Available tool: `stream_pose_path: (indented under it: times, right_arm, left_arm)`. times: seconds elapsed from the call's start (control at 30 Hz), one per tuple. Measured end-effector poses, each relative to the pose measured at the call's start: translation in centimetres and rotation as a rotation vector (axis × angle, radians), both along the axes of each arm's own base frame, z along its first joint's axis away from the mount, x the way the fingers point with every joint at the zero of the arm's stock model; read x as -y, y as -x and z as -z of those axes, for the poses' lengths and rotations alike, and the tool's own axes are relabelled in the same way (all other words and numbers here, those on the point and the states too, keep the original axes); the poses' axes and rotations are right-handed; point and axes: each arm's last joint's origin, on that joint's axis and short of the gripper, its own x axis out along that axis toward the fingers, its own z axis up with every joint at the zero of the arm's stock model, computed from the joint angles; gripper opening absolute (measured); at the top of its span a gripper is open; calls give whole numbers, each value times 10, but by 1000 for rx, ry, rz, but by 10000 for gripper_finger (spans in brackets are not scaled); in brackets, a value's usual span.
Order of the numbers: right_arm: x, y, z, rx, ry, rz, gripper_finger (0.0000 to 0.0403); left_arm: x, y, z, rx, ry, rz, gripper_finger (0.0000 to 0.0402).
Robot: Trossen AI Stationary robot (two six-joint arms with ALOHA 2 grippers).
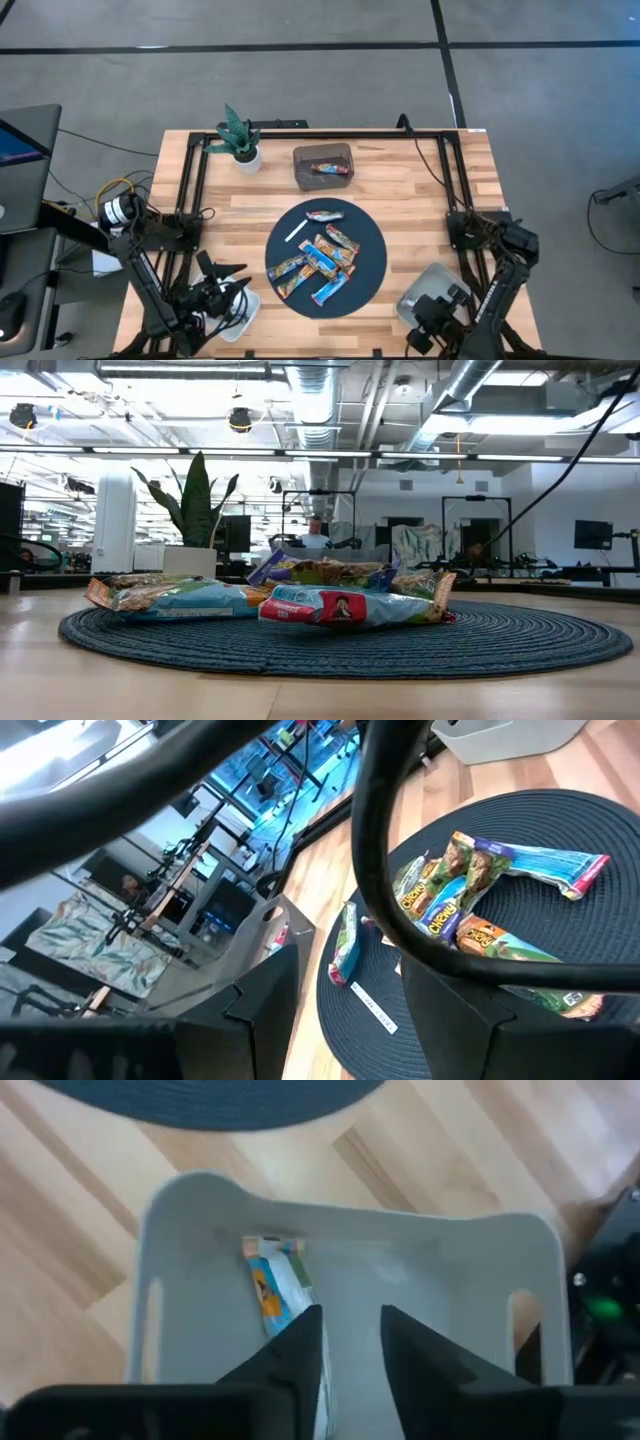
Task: Pick and place Granola Bars by type
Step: Put the blue granola bar into the white bin
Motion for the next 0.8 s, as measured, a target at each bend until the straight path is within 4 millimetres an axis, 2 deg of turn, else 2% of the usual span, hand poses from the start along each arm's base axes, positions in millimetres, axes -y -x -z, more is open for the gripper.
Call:
stream_pose_path:
  times: [0.13,0.37,0.6,0.8]
  right_arm:
    - [5,-9,0,18,44,-72,127]
    - [15,-32,-5,284,273,-288,148]
    - [28,-63,-8,419,426,-373,139]
    - [37,-84,-9,446,509,-416,133]
  left_arm:
    - [0,0,1,0,22,-8,173]
    - [-1,-13,9,-156,60,-74,173]
    - [-10,-50,13,-346,83,-118,173]
    - [-16,-90,8,-527,136,46,173]
